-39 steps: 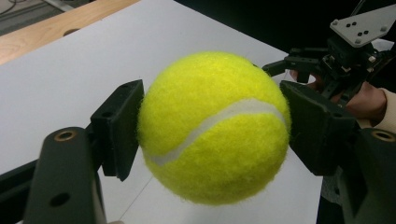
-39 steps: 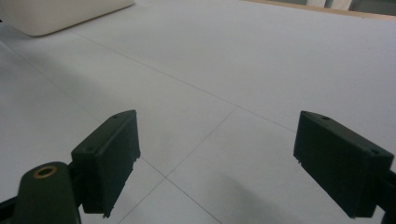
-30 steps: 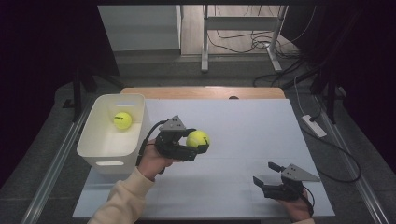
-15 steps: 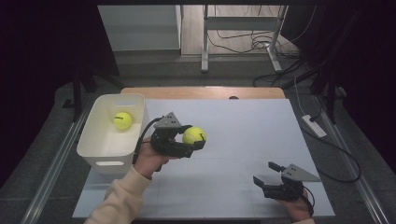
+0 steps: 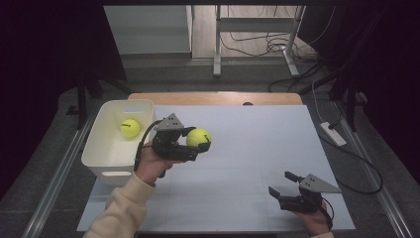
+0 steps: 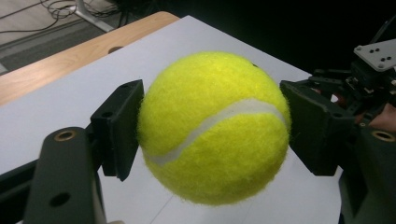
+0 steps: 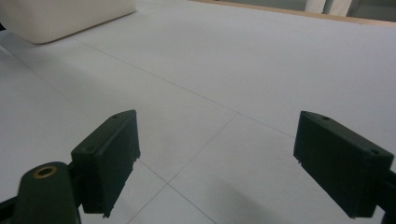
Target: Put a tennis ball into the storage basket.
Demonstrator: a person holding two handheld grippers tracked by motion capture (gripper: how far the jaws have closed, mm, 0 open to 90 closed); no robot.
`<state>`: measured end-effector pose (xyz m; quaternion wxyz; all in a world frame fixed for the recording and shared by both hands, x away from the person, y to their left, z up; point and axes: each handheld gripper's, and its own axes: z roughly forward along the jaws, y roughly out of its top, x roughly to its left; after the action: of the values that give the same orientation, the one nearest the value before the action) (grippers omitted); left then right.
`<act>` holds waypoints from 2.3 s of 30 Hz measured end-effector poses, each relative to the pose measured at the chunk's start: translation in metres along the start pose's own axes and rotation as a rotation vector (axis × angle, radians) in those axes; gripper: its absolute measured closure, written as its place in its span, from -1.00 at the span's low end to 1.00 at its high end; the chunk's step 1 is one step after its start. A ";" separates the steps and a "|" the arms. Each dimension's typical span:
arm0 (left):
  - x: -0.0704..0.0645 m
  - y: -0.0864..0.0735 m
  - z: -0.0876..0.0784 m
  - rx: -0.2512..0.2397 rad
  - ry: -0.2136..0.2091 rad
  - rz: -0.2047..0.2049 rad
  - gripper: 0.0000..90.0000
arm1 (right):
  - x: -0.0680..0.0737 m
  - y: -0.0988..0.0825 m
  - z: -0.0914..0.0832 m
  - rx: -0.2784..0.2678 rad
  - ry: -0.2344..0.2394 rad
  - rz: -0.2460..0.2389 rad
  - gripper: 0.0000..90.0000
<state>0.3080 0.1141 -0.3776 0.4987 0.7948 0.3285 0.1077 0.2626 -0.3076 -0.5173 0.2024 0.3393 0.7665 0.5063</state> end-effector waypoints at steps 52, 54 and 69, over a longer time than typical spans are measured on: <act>0.041 0.008 -0.033 -0.055 0.172 -0.066 -0.40 | -0.001 0.000 0.000 0.004 -0.010 0.003 -0.68; 0.043 0.007 -0.035 -0.057 0.179 -0.071 -0.40 | -0.001 -0.001 0.000 0.005 -0.011 0.003 -0.68; 0.059 0.008 -0.047 -0.062 0.248 -0.092 -0.40 | -0.001 -0.001 0.001 0.006 -0.010 0.000 -0.68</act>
<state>0.3325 0.1835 -0.3575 0.4829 0.7437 0.4203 0.1924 0.2636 -0.3078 -0.5184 0.2053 0.3424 0.7672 0.5021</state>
